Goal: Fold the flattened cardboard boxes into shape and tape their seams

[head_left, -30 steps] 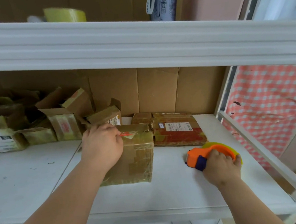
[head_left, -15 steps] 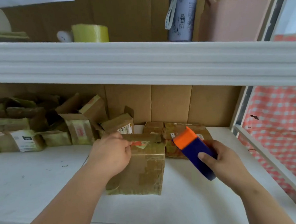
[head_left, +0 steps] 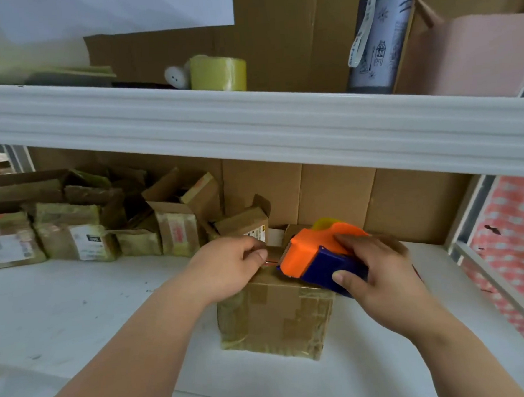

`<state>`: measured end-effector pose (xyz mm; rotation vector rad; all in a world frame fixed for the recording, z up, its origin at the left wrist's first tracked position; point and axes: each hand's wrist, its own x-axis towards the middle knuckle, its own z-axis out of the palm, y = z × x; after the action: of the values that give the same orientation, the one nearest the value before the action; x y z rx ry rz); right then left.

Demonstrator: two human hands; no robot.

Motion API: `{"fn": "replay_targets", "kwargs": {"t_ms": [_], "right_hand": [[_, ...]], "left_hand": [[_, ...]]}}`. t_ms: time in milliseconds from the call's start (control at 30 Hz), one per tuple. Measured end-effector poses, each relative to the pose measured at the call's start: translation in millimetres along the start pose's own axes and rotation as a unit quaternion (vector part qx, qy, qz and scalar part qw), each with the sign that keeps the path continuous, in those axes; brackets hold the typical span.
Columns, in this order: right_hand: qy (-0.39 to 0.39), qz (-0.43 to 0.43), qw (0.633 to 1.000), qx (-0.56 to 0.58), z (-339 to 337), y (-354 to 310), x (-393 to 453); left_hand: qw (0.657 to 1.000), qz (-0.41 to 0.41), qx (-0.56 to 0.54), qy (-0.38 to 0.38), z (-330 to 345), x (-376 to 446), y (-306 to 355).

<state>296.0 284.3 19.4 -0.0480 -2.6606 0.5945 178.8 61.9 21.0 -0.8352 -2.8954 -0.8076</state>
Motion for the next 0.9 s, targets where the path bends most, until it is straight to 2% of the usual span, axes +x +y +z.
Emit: {"fn": "replay_targets", "kwargs": {"t_ms": [133,267,467,700,900], "right_hand": [[-0.01,-0.003,1.0,-0.022,3,-7,3],[-0.022,-0.013,0.998,-0.054,1,-15,8],[-0.031,-0.037,0.997,-0.061,5,-23,15],[-0.052,-0.058,0.996,-0.046,11,-23,22],[-0.092,-0.061,0.991,-0.079,9,-14,27]], "left_hand": [[0.994,0.004,-0.112,0.013,-5,-3,2],[0.982,0.012,-0.189,-0.011,-7,-3,3],[0.939,-0.033,-0.342,0.011,-5,4,-3],[0.924,-0.06,-0.378,0.02,-4,5,-8],[0.949,-0.05,-0.308,0.054,-1,9,-10]]}}
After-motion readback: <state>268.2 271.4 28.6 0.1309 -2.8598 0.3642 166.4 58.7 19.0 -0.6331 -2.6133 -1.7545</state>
